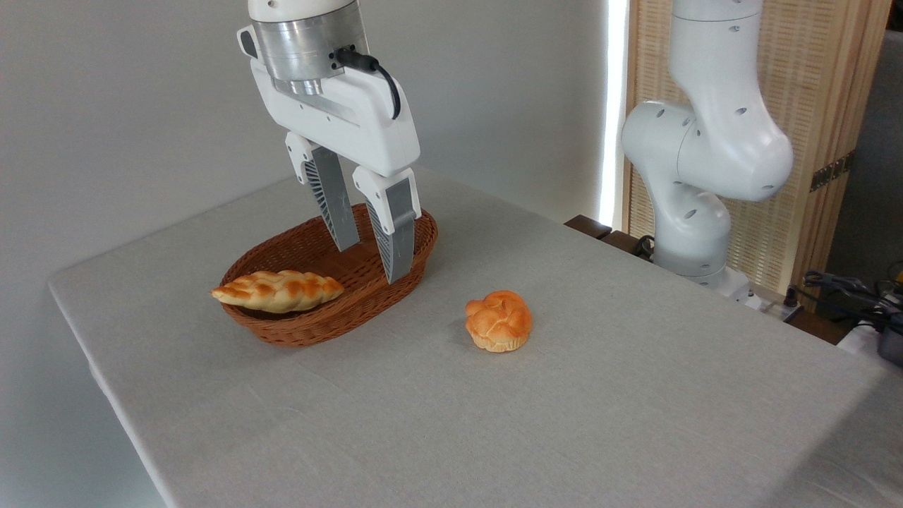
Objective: Put bread into the basket
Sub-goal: 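Move the open gripper from above the basket toward the round orange bun, then lower the gripper onto the orange bun and close on it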
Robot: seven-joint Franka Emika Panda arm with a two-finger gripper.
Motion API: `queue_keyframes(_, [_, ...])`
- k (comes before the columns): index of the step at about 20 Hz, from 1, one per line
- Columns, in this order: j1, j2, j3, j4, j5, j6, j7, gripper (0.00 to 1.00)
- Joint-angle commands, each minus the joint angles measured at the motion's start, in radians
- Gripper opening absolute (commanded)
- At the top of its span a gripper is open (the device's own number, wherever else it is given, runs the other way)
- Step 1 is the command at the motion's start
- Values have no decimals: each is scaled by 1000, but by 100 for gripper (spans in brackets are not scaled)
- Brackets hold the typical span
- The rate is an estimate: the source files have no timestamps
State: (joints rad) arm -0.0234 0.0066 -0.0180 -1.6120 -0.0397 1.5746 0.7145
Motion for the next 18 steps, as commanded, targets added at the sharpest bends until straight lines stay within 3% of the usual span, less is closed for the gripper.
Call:
queue_keyframes(1, [-1,-141,7,-197,-19,112,36,100])
queue_keyframes(4, [6,-320,13,-455,-19,231,83,100])
queue_keyframes(8, [7,-457,4,-688,-19,240,212,100])
queue_keyframes(14, [-6,-488,-31,-842,-19,326,221,100])
queue_keyframes(18, [-9,-479,-59,-939,-19,475,221,100])
